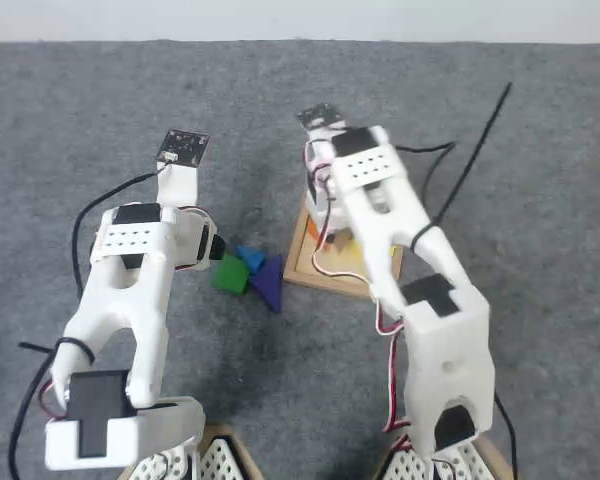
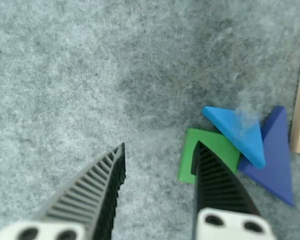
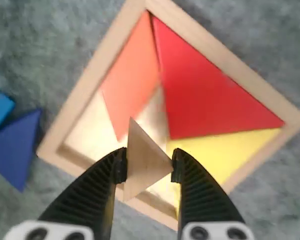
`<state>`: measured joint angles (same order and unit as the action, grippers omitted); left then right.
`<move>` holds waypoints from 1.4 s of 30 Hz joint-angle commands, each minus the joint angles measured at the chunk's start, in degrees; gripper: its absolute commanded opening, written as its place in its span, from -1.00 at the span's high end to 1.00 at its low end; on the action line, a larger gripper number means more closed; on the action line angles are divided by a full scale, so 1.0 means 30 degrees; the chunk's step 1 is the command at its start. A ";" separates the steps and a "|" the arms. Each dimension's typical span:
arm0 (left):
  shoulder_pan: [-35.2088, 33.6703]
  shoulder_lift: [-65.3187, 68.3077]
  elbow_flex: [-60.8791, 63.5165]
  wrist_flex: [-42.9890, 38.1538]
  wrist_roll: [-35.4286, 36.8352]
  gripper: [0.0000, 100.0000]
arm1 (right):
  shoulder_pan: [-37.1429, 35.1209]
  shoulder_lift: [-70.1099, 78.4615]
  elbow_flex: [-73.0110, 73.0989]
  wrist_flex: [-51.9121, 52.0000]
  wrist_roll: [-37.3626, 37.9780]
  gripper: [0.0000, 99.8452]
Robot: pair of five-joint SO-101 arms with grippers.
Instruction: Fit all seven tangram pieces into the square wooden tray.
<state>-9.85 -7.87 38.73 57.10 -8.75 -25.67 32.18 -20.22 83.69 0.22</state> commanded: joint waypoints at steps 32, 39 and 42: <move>-0.0088 -0.0176 -0.0161 -0.0322 0.0147 0.58 | 0.1099 -0.0161 -0.0234 -0.0894 -0.1612 0.55; -0.0088 -0.0205 -0.0161 -0.0322 0.0117 0.58 | 0.1158 -0.1187 -0.0117 0.0073 -0.1582 0.55; -0.0088 -0.0205 -0.0161 -0.0322 -0.0234 0.58 | 0.0923 -0.0425 -0.0029 -0.0044 -0.1582 0.55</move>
<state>-9.85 -7.87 38.73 57.10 -8.84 -22.59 33.14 -20.22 83.25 -4.00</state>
